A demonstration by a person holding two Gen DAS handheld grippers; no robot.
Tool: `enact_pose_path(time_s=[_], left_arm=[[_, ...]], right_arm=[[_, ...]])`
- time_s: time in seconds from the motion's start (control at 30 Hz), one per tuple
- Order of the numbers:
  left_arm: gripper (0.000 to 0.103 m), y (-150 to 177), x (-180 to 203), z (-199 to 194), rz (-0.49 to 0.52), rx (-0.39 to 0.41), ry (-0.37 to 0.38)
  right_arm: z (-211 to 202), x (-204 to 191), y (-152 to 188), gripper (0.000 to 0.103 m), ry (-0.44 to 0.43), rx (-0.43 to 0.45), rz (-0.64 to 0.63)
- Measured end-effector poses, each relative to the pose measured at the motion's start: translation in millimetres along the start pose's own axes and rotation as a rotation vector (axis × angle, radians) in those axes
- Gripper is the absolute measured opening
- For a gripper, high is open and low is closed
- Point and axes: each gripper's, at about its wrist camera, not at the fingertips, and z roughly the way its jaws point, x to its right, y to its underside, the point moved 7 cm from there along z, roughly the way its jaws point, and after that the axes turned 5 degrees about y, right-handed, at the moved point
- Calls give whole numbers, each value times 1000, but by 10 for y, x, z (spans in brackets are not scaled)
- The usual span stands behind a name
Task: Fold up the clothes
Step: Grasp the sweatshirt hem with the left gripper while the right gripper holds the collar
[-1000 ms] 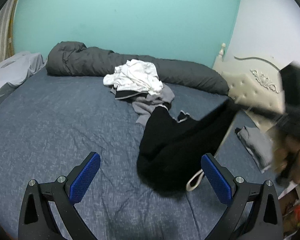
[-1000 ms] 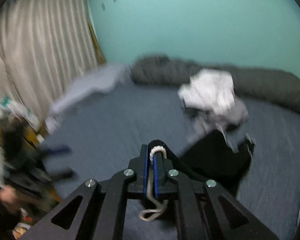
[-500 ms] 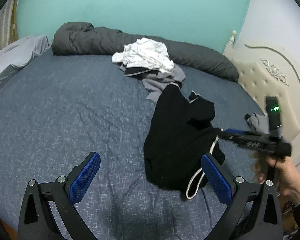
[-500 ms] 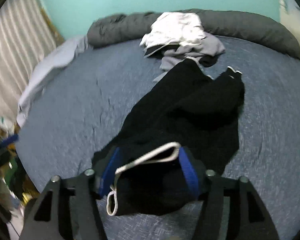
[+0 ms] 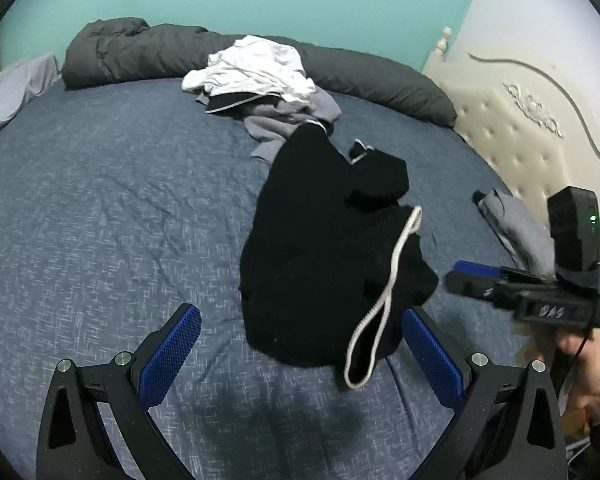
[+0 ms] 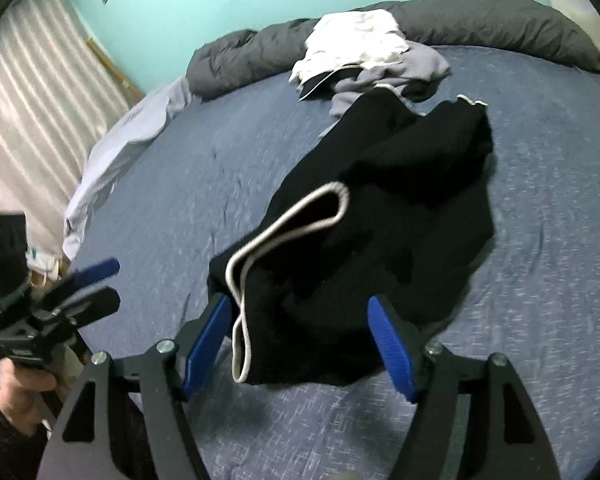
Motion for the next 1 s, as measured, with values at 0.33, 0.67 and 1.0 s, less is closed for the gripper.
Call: enact_pose_path(time_s=[0.33,0.67,1.0], left_arm=[[103,-9,-78,-24,8,-12,-15],[103,-17,40,508,91,-81,-10],[102,-83,17,914,161,-142,9]], right_arm=[[335,37,142,3,77,-38,-64],[-162,410,84,2,139,52,-67],[-238,873,346,3,167,-9,-9]])
